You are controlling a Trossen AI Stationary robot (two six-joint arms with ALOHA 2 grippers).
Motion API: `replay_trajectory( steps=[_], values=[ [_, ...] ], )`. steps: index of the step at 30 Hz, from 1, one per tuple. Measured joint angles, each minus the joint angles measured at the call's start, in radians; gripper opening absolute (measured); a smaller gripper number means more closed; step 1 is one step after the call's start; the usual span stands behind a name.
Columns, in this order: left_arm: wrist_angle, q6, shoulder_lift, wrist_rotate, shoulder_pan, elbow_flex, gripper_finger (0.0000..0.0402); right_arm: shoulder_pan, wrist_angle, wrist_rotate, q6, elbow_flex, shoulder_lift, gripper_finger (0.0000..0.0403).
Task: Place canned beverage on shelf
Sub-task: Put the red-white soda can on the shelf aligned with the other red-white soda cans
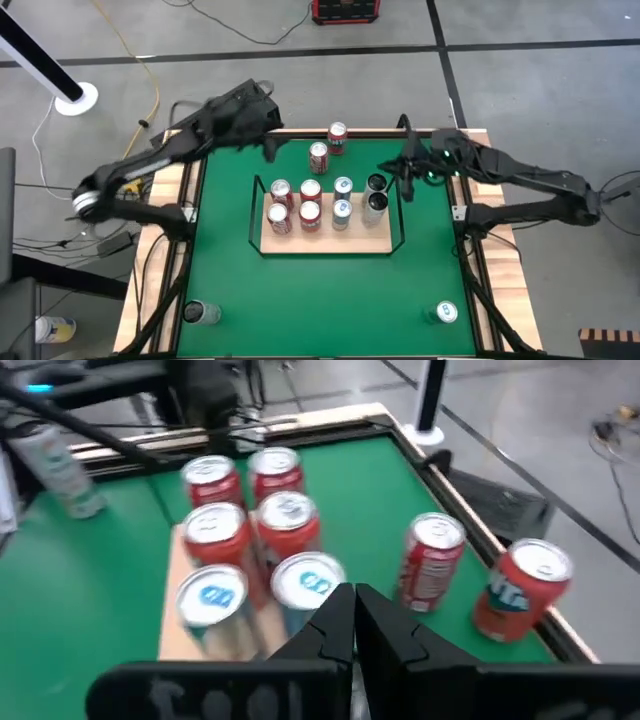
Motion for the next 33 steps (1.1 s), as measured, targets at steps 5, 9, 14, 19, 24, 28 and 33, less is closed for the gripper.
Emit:
replay_trajectory(
  steps=[5,9,14,19,24,28,33],
  values=[
    [-0.126,-0.062,0.259,0.123,0.067,0.219,0.0250,0.052,0.061,0.000,0.006,-0.136,-0.088,0.0029],
    [-0.304,-0.070,0.436,0.151,0.072,0.429,0.0256,0.077,0.062,0.001,0.020,-0.195,-0.126,0.0024],
    [-0.501,-0.051,0.610,0.142,0.068,0.669,0.0257,0.102,0.055,0.001,0.051,-0.230,-0.140,0.0035],
    [-0.681,-0.034,0.739,0.131,0.071,0.860,0.0257,0.135,0.048,0.001,0.060,-0.244,-0.138,0.0040],
    [-0.812,0.003,0.808,0.128,0.068,0.955,0.0257,0.161,0.043,0.001,0.073,-0.245,-0.137,0.0041],
    [-0.811,0.026,0.842,0.083,0.059,0.958,0.0257,0.171,0.051,0.001,0.079,-0.245,-0.137,0.0041],
    [-0.783,-0.039,0.879,0.052,0.057,0.959,0.0257,0.173,0.068,0.003,0.105,-0.245,-0.137,0.0042]
  ],
)
